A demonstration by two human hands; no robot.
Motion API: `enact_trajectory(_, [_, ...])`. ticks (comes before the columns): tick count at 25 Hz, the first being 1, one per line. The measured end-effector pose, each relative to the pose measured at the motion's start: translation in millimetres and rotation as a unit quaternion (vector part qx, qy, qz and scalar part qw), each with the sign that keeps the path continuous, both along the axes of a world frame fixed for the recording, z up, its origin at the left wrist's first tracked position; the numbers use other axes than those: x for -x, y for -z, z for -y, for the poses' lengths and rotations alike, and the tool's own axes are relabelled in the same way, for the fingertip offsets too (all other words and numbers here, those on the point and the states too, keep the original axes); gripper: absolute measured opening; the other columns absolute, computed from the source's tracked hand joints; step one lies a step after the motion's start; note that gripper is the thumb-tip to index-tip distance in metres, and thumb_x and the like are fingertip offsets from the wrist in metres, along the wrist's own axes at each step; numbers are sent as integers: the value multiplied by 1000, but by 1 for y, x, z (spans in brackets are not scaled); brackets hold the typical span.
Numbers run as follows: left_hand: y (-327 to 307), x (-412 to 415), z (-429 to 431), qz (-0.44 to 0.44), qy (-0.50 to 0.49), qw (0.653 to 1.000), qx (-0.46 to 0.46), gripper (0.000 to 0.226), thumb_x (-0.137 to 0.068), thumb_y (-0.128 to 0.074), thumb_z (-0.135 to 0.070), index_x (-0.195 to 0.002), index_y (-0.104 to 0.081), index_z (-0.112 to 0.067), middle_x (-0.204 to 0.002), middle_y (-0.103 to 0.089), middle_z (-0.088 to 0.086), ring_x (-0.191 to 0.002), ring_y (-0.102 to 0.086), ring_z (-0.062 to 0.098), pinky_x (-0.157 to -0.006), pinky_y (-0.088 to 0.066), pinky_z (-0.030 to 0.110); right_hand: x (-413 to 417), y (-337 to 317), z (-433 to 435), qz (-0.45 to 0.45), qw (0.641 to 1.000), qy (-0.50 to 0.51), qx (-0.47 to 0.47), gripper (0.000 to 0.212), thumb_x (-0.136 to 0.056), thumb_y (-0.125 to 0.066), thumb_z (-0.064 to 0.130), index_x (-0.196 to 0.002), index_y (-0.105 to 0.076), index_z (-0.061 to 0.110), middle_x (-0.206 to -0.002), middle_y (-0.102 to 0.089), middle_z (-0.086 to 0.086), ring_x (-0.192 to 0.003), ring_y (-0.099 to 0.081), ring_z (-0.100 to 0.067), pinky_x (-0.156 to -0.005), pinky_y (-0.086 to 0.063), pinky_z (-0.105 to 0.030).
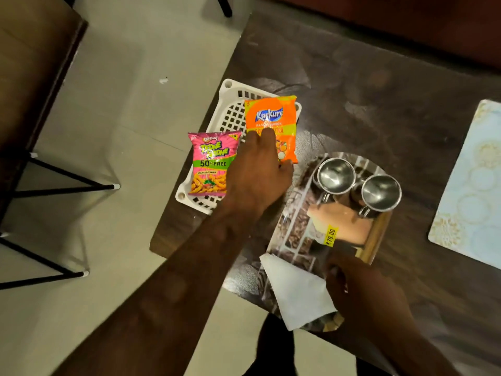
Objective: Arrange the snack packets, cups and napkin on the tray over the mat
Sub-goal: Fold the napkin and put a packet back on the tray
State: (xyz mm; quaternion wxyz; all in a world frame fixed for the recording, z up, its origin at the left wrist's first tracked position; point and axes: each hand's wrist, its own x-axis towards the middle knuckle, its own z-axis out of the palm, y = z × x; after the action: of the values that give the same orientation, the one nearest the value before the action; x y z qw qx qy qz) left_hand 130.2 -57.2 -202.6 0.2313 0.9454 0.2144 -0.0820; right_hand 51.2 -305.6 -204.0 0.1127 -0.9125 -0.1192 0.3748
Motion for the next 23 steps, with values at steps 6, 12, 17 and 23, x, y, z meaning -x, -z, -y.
enact_trajectory(6, [28,-45,18,-73,117,973,-183,68,-80,-71,-47,-133,-44,-16,-143,-43,14,-130,-45,34,-88,-48,49,12,-4,-6,-20,1000,-5,-18,15,-91,-45,46,-105,-46,42,-90,-65,16,-80,-69,-13,-68,-57,-34])
enact_trajectory(12, [19,-35,15,-96,115,972,-180,41,-89,-60,-18,-128,-51,-10,-132,-53,15,-119,-54,37,-77,-52,48,12,-9,3,-34,998,1,-47,17,-92,-46,45,-109,-46,46,-95,-63,22,-83,-67,-7,-68,-52,-31])
enact_trajectory(17, [-25,-23,4,-25,34,995,-95,27,-89,-53,-9,-116,-57,-8,-120,-59,18,-108,-57,40,-82,-47,50,6,-13,9,-66,995,24,-75,16,-92,-51,45,-106,-51,52,-90,-65,27,-74,-65,-3,-70,-57,-30])
enact_trajectory(23, [-91,67,54,71,83,993,-40,14,-77,-71,-5,-84,-60,-13,-86,-62,9,-75,-60,29,-62,-42,35,-6,-27,-1,-302,807,380,-335,31,-75,-71,56,-100,-72,38,-101,-78,3,-87,-76,-17,-65,-57,-35])
